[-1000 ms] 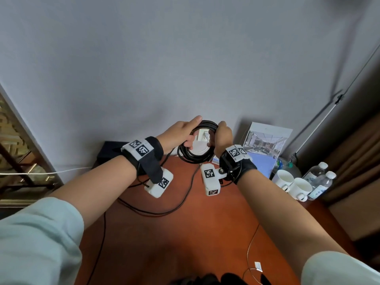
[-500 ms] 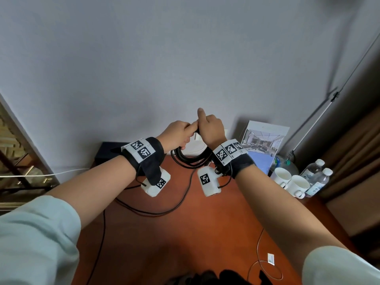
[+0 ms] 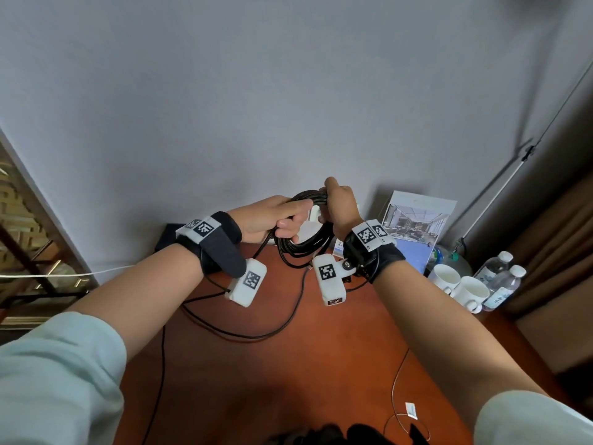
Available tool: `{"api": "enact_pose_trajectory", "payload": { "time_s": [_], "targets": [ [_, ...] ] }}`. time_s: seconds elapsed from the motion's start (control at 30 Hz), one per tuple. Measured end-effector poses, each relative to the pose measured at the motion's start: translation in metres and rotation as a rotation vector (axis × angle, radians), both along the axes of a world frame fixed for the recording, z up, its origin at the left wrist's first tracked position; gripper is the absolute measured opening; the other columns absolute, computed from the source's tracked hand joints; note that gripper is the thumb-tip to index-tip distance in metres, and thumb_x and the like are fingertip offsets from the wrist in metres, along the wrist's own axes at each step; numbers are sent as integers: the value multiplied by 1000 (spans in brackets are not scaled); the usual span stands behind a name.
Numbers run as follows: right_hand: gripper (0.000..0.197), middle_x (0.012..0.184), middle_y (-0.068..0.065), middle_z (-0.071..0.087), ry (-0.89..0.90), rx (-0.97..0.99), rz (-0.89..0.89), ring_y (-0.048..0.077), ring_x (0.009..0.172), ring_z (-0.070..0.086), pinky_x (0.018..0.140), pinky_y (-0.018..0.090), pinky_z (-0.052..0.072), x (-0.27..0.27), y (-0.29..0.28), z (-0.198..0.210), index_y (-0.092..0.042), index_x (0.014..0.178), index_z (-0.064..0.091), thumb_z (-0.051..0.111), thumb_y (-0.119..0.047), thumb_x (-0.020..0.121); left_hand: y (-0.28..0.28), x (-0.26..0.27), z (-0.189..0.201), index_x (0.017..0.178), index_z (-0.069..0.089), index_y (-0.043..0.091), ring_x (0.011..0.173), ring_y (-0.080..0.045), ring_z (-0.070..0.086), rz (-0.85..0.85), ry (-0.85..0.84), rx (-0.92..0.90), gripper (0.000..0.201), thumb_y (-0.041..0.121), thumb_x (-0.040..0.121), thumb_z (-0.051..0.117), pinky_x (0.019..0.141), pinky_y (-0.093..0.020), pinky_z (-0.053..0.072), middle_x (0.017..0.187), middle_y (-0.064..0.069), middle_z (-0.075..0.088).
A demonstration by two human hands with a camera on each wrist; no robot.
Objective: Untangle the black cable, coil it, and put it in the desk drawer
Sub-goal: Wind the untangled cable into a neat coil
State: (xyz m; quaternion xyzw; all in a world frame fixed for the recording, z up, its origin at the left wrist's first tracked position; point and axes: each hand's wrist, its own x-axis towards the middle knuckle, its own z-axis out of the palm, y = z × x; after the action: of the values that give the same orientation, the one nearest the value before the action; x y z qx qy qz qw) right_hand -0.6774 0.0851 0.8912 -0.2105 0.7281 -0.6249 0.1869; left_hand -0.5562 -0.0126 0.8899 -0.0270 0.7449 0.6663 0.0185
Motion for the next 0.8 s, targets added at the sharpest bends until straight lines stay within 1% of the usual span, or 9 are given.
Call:
{"api": "enact_pose_trajectory", "payload": {
  "time_s": [0.1,0.17,0.27,0.37,0.43,0.53,0.6,0.7,0.8],
  "targets": [
    [36,32,-2,38,-4,1,-5,16,27,34,56,35,36,1,2,-3,-11,53,43,35,-19,88,1,-2,3,62,37,17,43,-11,26,33,-8,-37,43,34,102,39,67,-27,50,47,7,26],
    [44,34,-1,44,124,62,23,17,32,44,58,32,43,1,4,-2,-7,54,48,35,-25,92,3,-2,3,61,35,18,43,-11,25,56,-17,-58,44,33,102,40,65,-26,49,46,8,27],
    [56,47,4,54,368,154,113,21,49,50,60,31,44,7,5,5,2,60,56,36,-35,98,8,-3,1,61,36,18,44,-12,24,62,-39,-95,43,31,101,42,61,-25,45,48,7,27],
    [51,39,-4,49,328,144,99,20,49,42,56,33,37,4,3,6,-8,49,47,41,-29,94,14,-3,4,66,41,16,45,-12,25,43,-45,-84,38,31,101,43,61,-27,45,50,5,26],
    [44,39,-5,46,199,100,76,18,44,39,50,29,35,1,3,3,-12,51,45,43,-28,93,13,-1,9,71,45,15,44,-11,30,10,-54,-45,33,30,100,44,63,-27,48,50,6,28],
    [40,39,1,35,-33,-27,74,19,37,28,45,26,30,-2,6,-1,-12,53,38,40,-22,92,12,5,11,60,49,20,45,-12,38,-60,-30,-33,43,25,102,41,72,-30,52,47,7,29],
    [39,36,-1,31,-87,-67,76,18,36,22,46,27,30,-3,9,-4,-13,53,33,38,-17,91,13,7,11,57,43,22,45,-13,33,-67,-22,-47,45,29,102,40,71,-29,49,48,7,27],
    [40,34,-6,36,70,-30,96,20,38,31,50,29,36,-3,10,-6,-12,54,36,38,-16,93,16,7,11,58,43,23,46,-12,24,-14,-33,-52,45,32,102,40,66,-25,45,50,7,25],
    [54,43,2,43,247,42,76,19,41,40,46,23,37,0,8,-1,-8,52,42,45,-39,96,19,6,11,63,40,19,44,-10,24,31,-44,-71,41,33,101,43,65,-25,45,48,8,26]
  ]
}}
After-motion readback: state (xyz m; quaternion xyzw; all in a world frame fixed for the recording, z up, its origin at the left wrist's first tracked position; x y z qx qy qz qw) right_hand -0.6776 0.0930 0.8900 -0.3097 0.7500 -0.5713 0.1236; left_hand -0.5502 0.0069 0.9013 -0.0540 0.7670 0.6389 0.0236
